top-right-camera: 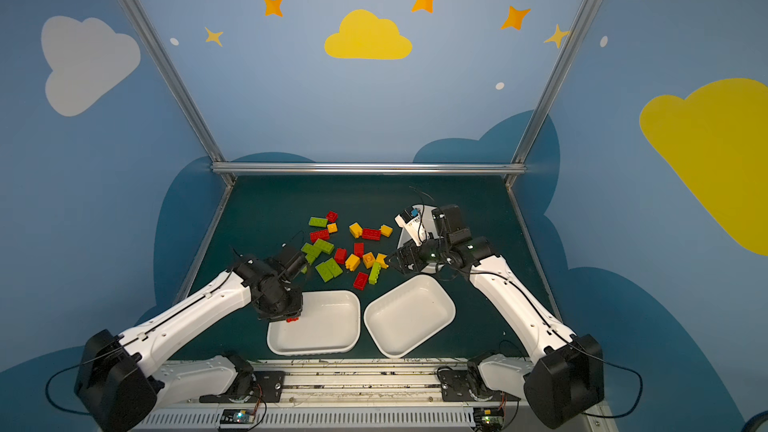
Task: Sort the legos into containers by color
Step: 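Carry the red brick with the left gripper and drop it into the nearer bin, then move the left gripper back to the pile and grasp a lime-green brick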
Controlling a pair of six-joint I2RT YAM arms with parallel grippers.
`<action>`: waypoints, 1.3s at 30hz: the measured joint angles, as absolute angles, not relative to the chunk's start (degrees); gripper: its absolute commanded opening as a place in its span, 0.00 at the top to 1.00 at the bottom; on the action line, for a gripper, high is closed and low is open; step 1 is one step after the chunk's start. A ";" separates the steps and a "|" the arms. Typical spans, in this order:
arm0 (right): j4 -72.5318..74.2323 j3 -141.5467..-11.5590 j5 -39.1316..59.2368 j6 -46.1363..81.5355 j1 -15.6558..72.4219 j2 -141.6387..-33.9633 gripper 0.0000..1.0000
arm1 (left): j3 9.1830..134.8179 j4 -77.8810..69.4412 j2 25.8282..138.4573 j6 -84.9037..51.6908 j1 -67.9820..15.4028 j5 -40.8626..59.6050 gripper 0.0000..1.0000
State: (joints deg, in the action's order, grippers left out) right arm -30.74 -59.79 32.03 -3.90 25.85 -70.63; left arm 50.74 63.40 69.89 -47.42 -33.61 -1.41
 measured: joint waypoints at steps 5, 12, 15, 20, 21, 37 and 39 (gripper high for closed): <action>-30.76 -59.77 32.21 -3.92 25.74 -70.63 0.10 | 49.01 59.86 73.52 -47.77 -33.61 -2.15 0.59; -31.11 -59.68 32.21 -3.92 25.52 -70.61 0.10 | 48.97 59.66 76.23 -46.30 -33.61 -4.38 0.45; -31.29 -59.59 32.23 -3.90 25.26 -70.46 0.10 | 50.76 61.19 75.50 -46.15 -33.61 -5.08 0.41; -31.18 -58.87 32.82 -3.42 24.05 -69.49 0.10 | 56.45 63.13 73.78 -44.71 -33.61 -6.46 0.33; -31.09 -58.87 33.08 -3.31 23.79 -69.47 0.10 | 58.02 63.00 73.76 -43.88 -33.58 -7.11 0.31; -28.93 -58.89 35.73 -1.72 21.82 -70.41 0.10 | 81.01 50.06 98.19 -36.67 -20.14 -12.19 0.22; -28.88 -58.89 35.73 -1.72 21.78 -70.43 0.10 | 84.55 48.86 101.89 -37.80 -18.81 -11.99 0.22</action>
